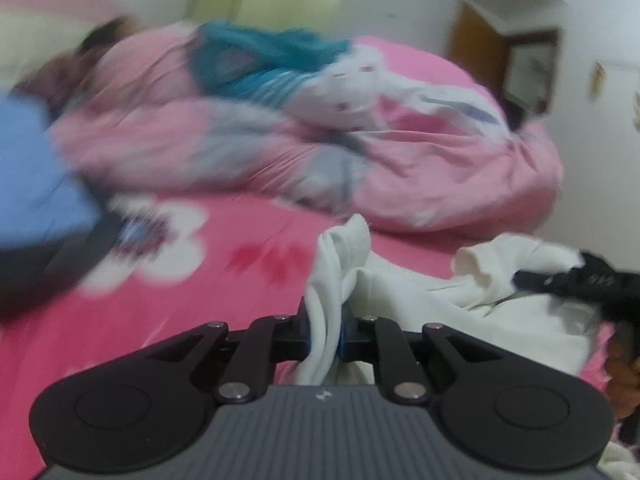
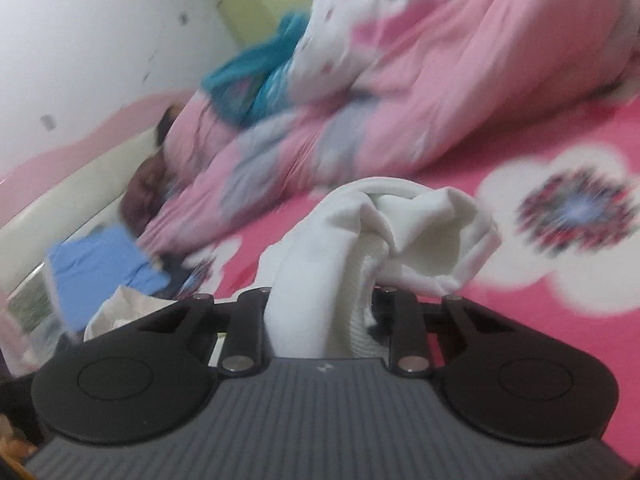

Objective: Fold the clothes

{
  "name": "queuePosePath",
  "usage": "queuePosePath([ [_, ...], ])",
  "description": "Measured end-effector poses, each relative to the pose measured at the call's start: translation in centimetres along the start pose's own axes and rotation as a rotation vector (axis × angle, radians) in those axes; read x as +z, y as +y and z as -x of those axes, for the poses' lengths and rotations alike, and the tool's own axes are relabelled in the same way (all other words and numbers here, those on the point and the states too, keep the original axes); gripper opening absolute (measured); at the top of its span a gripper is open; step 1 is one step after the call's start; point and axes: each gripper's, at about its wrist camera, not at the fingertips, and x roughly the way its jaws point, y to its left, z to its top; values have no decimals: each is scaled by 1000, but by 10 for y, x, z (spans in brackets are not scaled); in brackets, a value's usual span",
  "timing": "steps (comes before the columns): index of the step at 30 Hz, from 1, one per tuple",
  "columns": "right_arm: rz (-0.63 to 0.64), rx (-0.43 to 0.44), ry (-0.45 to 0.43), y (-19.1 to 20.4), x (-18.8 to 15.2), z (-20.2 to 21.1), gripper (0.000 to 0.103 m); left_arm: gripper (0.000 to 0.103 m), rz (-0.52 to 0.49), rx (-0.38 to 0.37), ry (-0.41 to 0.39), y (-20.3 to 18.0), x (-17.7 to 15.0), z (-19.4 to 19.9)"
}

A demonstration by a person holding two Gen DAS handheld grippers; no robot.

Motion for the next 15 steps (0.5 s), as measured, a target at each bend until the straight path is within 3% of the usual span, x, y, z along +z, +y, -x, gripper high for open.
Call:
queuePosePath([
  [3, 15, -67, -69, -9, 25, 0, 23, 12, -73, -28, -4, -25, 28, -37],
  [8, 6, -163, -165, -27, 67, -14, 23, 12, -159, -14, -18, -57, 71, -114],
  [13, -25, -228, -177, -65, 87, -69, 25, 14, -216, 28, -3, -74, 82, -192],
  [15, -51, -275, -142, -88, 81, -100, 31, 24, -208, 32, 76, -74, 72, -227],
])
